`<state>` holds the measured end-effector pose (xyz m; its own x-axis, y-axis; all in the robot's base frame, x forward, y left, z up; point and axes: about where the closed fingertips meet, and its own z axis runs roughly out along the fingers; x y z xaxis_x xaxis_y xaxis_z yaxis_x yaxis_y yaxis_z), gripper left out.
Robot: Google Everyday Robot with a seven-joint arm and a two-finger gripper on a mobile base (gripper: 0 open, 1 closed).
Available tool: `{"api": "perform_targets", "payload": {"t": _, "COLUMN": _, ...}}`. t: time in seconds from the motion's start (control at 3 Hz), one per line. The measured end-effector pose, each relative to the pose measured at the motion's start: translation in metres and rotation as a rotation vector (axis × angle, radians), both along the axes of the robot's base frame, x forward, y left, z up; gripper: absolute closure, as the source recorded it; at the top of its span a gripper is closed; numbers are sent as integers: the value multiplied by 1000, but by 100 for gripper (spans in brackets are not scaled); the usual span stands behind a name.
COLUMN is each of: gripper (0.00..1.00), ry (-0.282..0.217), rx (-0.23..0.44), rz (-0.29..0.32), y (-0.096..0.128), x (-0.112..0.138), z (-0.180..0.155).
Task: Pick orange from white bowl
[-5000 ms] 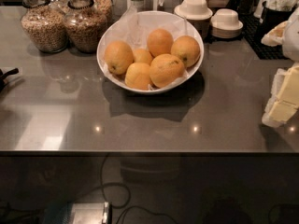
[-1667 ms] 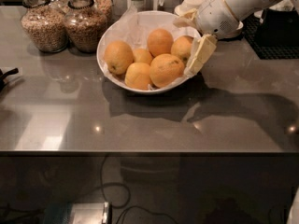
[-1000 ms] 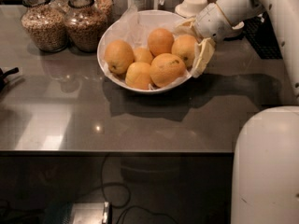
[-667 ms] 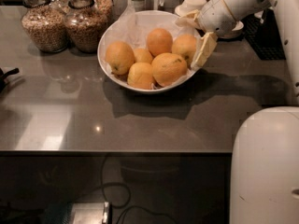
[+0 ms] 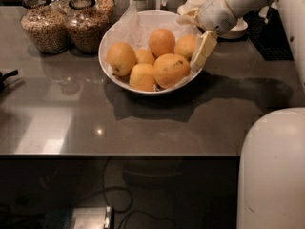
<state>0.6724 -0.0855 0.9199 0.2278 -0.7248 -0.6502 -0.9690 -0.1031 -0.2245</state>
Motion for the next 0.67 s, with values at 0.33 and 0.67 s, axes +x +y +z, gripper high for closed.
{"api": "perform_targets", "payload": {"t": 0.33, "gripper": 0, "ry": -1, "rx": -48, "rz": 17, "y": 5, "x": -15, "z": 8}}
{"api": "perform_targets", "payload": {"t": 0.67, "gripper": 19, "ry": 6, "rx": -78, "rz": 46, "y": 12, "x": -25, "z": 8}}
